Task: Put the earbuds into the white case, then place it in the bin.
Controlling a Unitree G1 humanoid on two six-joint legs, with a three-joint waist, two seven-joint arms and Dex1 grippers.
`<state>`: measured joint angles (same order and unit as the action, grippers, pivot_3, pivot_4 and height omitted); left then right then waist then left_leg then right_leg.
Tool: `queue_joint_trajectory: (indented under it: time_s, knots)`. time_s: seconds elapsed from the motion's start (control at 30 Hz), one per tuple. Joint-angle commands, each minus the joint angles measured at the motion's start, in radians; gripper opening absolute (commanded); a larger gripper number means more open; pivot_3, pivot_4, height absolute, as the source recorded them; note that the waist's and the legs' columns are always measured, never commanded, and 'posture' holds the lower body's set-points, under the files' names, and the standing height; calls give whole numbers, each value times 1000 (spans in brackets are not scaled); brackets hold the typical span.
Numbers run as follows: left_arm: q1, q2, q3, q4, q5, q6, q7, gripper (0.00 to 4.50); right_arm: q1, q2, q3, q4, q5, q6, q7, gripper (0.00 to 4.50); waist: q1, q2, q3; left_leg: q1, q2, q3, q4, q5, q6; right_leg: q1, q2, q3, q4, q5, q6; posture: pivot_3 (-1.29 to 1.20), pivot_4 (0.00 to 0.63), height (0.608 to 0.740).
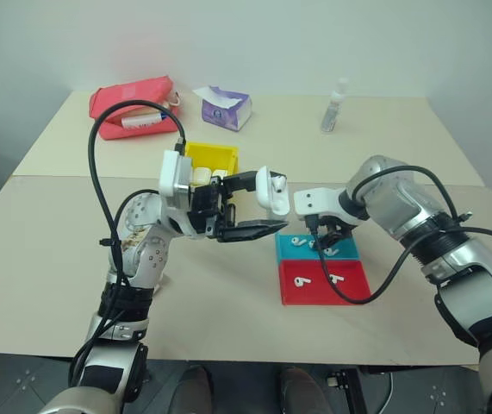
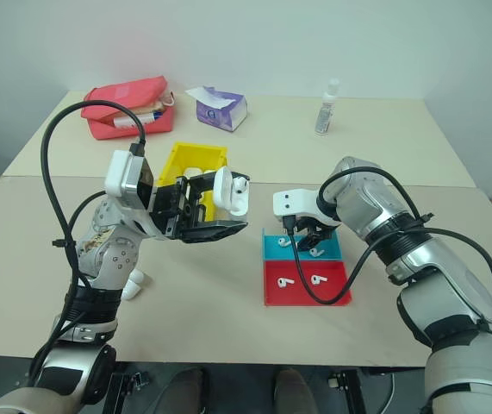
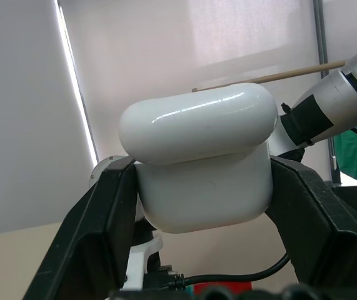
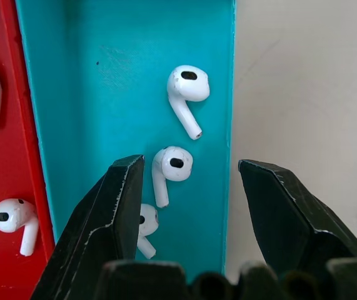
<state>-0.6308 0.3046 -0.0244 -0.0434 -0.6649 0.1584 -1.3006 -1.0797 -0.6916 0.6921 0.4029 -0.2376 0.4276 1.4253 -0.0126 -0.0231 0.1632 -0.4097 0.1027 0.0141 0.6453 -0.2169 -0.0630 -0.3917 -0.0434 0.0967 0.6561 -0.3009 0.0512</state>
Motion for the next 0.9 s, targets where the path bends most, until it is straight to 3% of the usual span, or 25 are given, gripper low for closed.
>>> queue_joint_trajectory:
  time_s: [0.03,0.5,0.6,0.77,0.9]
  knots:
    - [-9,-3,-2,-26,-1,-6,11,2894,8,2,-29,-9,-22,-25,9,2891,0,0,0,0,0,0,0,0,0,0,0,0,0,0,0,0,150,740]
    - [-16,-3,0,-25,-5,0,30,2894,41,10,-38,-8,-48,-41,26,2891,0,0,0,1,0,0,0,0,0,1,0,0,0,0,0,0,150,740]
    - [-23,-1,3,-16,-5,0,28,2894,50,14,-38,-14,-53,-41,26,2319,0,0,0,1,0,0,0,0,0,1,0,0,0,0,0,0,150,740]
    - [-14,1,2,-36,-8,5,36,2894,67,23,-44,-24,-67,-35,25,673,0,0,0,2,0,0,0,0,0,2,0,0,1,0,0,0,150,740]
    - [-4,6,0,-76,-16,22,54,2894,79,24,-54,-38,-72,-21,31,632,0,0,0,2,0,0,0,0,0,2,0,0,1,0,0,0,150,740]
